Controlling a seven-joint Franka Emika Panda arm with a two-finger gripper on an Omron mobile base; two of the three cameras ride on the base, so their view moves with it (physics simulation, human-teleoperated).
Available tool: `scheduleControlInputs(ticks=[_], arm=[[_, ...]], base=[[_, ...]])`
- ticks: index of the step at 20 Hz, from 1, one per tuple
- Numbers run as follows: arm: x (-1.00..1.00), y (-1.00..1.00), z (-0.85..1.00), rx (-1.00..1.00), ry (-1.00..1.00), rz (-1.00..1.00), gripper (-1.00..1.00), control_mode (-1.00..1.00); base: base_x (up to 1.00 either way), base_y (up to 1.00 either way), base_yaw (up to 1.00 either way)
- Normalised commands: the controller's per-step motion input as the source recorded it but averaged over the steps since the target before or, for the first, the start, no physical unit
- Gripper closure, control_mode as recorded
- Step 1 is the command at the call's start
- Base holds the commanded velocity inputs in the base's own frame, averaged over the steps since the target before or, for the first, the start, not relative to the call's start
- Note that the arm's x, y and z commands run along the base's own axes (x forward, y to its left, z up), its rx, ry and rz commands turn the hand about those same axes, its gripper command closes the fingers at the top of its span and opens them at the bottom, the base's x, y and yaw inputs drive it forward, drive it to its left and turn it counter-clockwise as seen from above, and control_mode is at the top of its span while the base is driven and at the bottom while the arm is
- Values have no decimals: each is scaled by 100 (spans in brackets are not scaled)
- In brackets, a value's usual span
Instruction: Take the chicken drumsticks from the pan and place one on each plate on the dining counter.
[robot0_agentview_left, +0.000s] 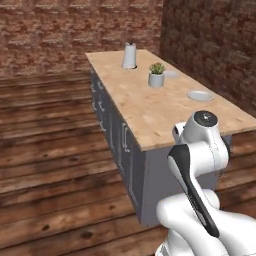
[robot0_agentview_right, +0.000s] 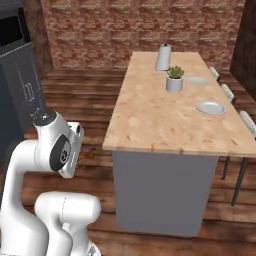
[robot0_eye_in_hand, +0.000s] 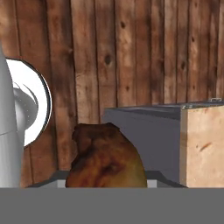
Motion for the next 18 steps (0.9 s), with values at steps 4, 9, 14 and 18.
scheduleControlInputs(ticks=[4,9,14,18], arm=[[0,0,0,0,0,0,100,100],[0,0,0,0,0,0,100,100],[0,0,0,0,0,0,100,100],[0,0,0,0,0,0,100,100]], base=[[45,-100,-14],[64,-100,-2],[56,-100,0],[18,-100,1]])
